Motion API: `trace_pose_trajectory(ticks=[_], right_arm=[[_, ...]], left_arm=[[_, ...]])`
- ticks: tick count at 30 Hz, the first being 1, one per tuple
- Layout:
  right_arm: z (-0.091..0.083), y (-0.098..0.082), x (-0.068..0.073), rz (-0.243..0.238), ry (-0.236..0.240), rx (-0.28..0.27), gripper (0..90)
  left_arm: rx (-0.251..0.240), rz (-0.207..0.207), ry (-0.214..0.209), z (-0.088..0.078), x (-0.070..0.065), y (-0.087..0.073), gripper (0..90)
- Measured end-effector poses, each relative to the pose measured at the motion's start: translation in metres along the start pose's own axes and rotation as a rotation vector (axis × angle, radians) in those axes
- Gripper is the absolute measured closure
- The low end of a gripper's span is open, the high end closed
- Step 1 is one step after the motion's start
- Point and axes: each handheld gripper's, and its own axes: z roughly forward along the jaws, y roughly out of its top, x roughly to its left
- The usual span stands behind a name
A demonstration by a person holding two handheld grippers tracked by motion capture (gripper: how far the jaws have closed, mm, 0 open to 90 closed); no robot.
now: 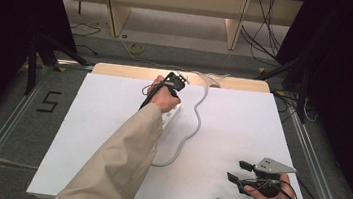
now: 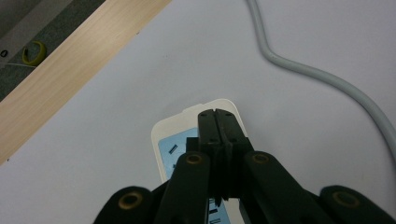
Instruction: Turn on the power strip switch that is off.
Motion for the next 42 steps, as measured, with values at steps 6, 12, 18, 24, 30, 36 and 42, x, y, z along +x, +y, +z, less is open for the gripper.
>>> trace_pose_trajectory(ticks=[6,12,18,24,30,36,42], right_arm=[[0.000,0.000,0.000,-0.001,-0.001,-0.002,33.8],[0.000,0.000,0.000,-0.001,0.001,-0.001,33.8],[0.000,0.000,0.000,0.001,0.001,0.000,33.8],[0.000,0.000,0.000,0.000,0.000,-0.002,33.8],[0.000,0.000,0.000,-0.001,0.001,-0.002,33.8],[0.000,0.000,-0.001,0.001,0.001,-0.002,33.8],[0.000,0.000,-0.001,0.001,0.002,-0.003,33.8]], left_arm=[[-0.001,0.001,-0.003,0.002,0.000,0.000,89.8],[0.001,-0.002,-0.005,0.005,0.001,0.000,89.8],[-0.003,-0.008,-0.006,0.008,0.000,0.000,89.8],[0.004,-0.003,-0.007,0.011,-0.001,0.000,89.8],[0.012,-0.011,-0.012,0.017,-0.004,-0.002,89.9],[0.024,-0.013,-0.016,0.023,-0.006,-0.003,89.9],[0.028,-0.015,-0.017,0.025,-0.007,-0.003,89.8]])
